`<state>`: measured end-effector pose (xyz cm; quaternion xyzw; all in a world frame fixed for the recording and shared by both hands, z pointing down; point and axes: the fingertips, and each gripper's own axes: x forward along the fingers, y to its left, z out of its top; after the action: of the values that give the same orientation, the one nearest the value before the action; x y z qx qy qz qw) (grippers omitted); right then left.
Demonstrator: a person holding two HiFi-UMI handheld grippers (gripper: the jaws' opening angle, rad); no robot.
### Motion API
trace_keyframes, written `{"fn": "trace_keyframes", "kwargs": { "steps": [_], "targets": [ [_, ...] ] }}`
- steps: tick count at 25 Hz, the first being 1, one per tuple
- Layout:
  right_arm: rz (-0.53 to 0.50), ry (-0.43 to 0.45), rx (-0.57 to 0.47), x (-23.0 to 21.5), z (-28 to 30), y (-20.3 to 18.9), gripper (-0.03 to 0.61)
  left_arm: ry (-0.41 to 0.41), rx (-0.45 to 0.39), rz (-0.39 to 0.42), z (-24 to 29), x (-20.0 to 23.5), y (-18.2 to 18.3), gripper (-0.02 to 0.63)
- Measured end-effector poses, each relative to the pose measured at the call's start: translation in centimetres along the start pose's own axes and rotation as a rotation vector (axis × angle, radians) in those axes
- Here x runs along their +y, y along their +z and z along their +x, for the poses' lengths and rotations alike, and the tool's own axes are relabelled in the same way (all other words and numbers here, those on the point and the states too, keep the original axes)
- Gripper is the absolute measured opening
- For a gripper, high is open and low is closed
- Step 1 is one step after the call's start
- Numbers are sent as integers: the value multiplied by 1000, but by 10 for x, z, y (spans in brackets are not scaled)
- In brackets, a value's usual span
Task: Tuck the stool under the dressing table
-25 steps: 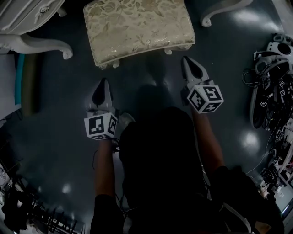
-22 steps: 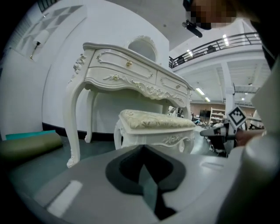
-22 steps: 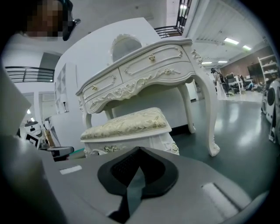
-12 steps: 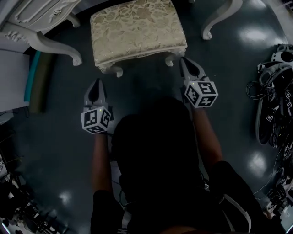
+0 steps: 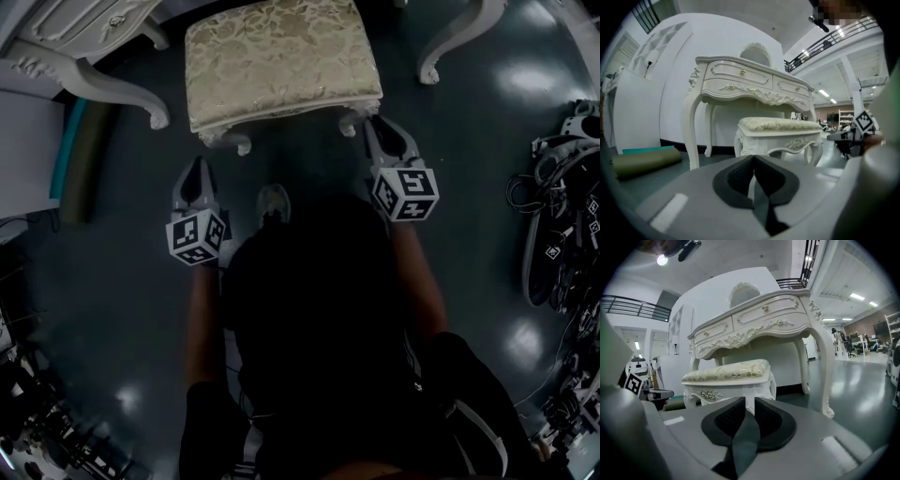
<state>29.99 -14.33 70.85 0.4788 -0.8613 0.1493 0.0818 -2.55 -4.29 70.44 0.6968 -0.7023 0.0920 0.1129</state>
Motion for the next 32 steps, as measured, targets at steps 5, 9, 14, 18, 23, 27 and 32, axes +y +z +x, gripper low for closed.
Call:
{"fn": "trace_keyframes", "kwargs": {
  "steps": [5,9,14,18,23,27,32],
  "targets": [
    [-10,-24,27,-8,3,-8,78,0,37,16,12,-11,-13,11],
    [-26,-39,43,-14,11,-18,92,12,34,-6,21,-9,-21,93],
    [-37,-62,65,-20,16,-25,94,21,57,-18,30,-6,-32,105],
    [-42,-84,69,-20,23,-27,94,16,72,-39,40,1,-37,107],
    [-50,-109,61,-22,25,-27,78,41,69,-34,48,4,-36,100],
    [-66,-117,63,-27,26,-29,49,47,70,-7,49,3,-39,100],
    [-82,-107,79,-28,29,-31,46,56,67,-15,54,3,-40,115]
  ]
}}
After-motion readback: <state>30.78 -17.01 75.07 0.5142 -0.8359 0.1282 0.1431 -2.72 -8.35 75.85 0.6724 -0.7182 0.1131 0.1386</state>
